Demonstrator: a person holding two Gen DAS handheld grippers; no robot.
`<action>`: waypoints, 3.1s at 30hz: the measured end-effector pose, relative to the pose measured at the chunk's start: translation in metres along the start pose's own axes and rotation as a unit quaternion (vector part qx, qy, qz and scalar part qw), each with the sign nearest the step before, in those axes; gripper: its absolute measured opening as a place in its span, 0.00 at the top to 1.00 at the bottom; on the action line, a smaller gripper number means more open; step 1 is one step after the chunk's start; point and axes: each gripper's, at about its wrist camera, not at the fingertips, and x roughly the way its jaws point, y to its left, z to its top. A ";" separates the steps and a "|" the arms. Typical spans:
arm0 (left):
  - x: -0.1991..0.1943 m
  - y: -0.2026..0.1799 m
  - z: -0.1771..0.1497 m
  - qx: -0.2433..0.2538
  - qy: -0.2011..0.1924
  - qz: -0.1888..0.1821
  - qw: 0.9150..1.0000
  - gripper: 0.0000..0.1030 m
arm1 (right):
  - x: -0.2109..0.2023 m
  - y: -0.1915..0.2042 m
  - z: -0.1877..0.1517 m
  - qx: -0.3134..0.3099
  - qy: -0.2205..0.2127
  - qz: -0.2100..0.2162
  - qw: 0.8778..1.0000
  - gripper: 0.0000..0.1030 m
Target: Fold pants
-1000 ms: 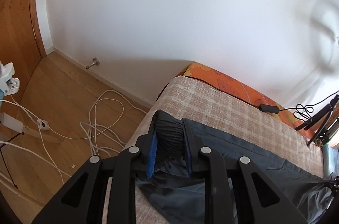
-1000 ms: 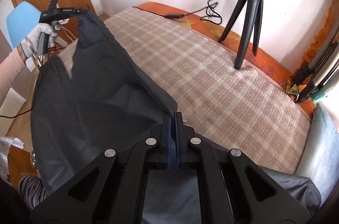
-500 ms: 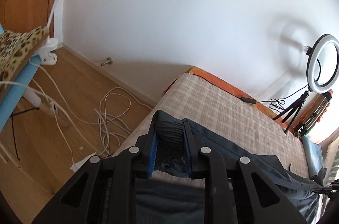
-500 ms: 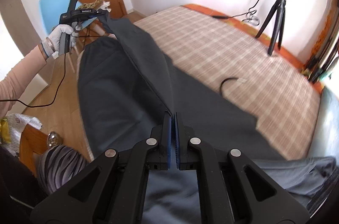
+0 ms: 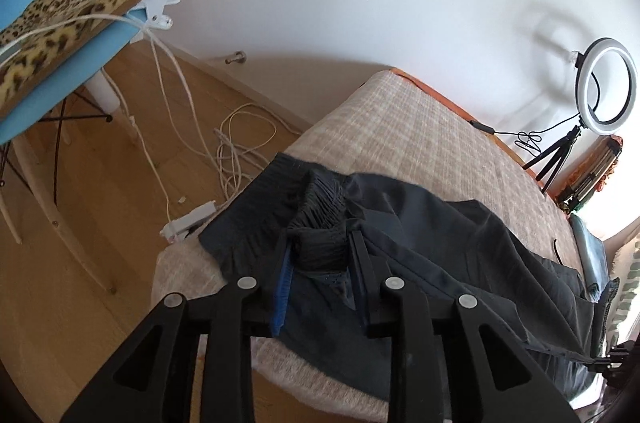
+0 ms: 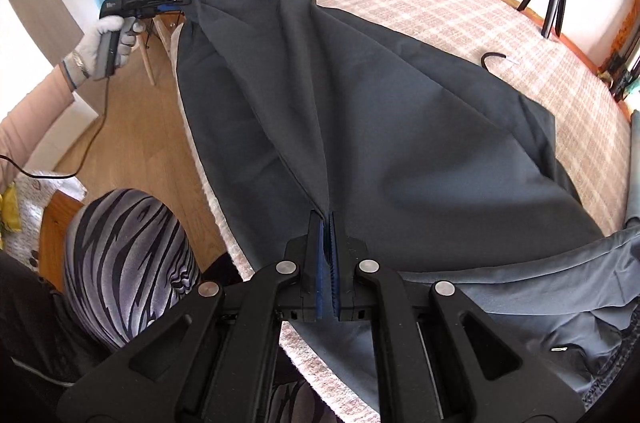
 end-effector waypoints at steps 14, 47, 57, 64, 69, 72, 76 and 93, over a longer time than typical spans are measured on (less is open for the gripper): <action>-0.026 0.034 -0.028 -0.132 0.025 -0.047 0.990 0.59 | 0.004 0.011 -0.007 -0.001 0.001 -0.020 1.000 0.96; -0.018 0.001 0.012 -0.091 -0.060 0.010 0.994 0.96 | -0.009 0.027 0.014 0.004 -0.042 -0.012 0.999 0.96; 0.016 0.044 -0.008 -0.097 0.006 0.061 0.993 0.96 | 0.027 0.047 0.008 -0.013 0.004 0.016 1.000 0.96; 0.018 0.037 -0.009 -0.072 0.018 0.068 0.995 0.94 | 0.006 0.037 -0.014 0.037 -0.020 0.010 0.999 0.87; 0.014 0.035 -0.010 -0.069 0.029 0.071 0.995 0.91 | -0.043 -0.005 -0.044 0.138 -0.076 -0.020 0.987 0.49; 0.013 0.038 -0.009 -0.074 0.041 0.077 0.993 0.86 | -0.077 -0.047 -0.060 0.227 -0.103 -0.061 0.966 0.32; 0.005 0.039 -0.009 -0.078 0.045 0.085 0.992 0.83 | -0.115 -0.114 -0.062 0.335 -0.132 -0.115 0.926 0.21; -0.046 -0.066 -0.025 0.054 0.040 0.011 0.998 0.79 | -0.053 -0.250 -0.016 0.499 -0.008 -0.205 0.842 0.20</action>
